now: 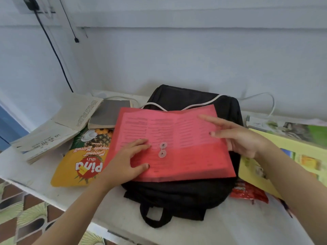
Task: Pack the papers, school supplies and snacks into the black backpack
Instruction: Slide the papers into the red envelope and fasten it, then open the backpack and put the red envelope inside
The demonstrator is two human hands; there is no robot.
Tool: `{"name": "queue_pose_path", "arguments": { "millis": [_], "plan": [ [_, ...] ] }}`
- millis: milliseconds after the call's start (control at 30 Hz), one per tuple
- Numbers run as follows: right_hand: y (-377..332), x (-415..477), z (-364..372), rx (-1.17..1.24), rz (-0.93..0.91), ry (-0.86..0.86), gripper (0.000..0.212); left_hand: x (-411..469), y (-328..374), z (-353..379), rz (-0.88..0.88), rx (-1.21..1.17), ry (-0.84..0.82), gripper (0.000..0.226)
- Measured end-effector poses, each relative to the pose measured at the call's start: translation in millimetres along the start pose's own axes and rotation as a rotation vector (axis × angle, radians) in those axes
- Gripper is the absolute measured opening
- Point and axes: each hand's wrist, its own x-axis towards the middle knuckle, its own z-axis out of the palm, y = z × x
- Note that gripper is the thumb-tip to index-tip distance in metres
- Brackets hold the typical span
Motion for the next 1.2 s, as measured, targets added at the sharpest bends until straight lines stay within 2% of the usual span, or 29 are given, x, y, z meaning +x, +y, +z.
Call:
{"name": "queue_pose_path", "arguments": {
  "millis": [67, 167, 267, 333, 467, 533, 567, 633, 667, 767, 833, 900, 967, 1067, 1200],
  "plan": [
    [3, -4, 1, -0.005, 0.061, -0.024, 0.062, -1, -1, -2, 0.005, -0.012, -0.009, 0.066],
    [13, -5, -1, -0.036, 0.121, -0.024, 0.06, -1, -2, -6, 0.038, -0.036, -0.025, 0.063],
    [22, -9, 1, -0.051, 0.109, 0.046, 0.054, 0, -1, -11, 0.055, -0.06, -0.04, 0.054],
    [23, -13, 7, -0.005, 0.069, 0.078, 0.054, 2, -2, -14, 0.055, -0.054, 0.019, 0.053],
    [34, -27, 17, 0.14, -0.063, 0.171, 0.057, 10, -10, -27, 0.019, 0.126, 0.212, 0.075],
    [40, -34, 21, 0.207, -0.136, 0.229, 0.053, 14, -12, -40, -0.062, 0.08, 0.236, 0.09],
    [42, -37, 24, 0.254, -0.166, 0.256, 0.06, 16, -12, -47, -0.114, -0.027, 0.231, 0.098],
    [49, -44, 28, 0.336, -0.209, 0.326, 0.077, 19, -7, -62, -0.215, -0.285, 0.166, 0.103],
    [51, -48, 32, 0.377, -0.226, 0.358, 0.078, 21, -6, -69, -0.236, -0.375, 0.112, 0.101],
    [47, -60, 53, 0.447, -0.259, 0.44, 0.051, 24, -6, -91, -0.235, -0.581, -0.039, 0.1],
    [51, -67, 66, 0.481, -0.253, 0.497, 0.053, 26, -6, -101, -0.217, -0.697, -0.123, 0.101],
    [56, -73, 83, 0.5, -0.245, 0.535, 0.058, 28, -9, -102, -0.153, -0.712, -0.158, 0.081],
    [64, -77, 101, 0.485, -0.244, 0.522, 0.051, 29, -14, -101, -0.104, -0.696, -0.168, 0.068],
    [82, -80, 126, 0.379, -0.162, 0.503, 0.057, 30, -24, -103, -0.053, -0.645, -0.223, 0.063],
    [96, -81, 159, 0.302, -0.085, 0.63, 0.053, 38, -36, -109, -0.028, -0.621, -0.242, 0.059]
  ]
}}
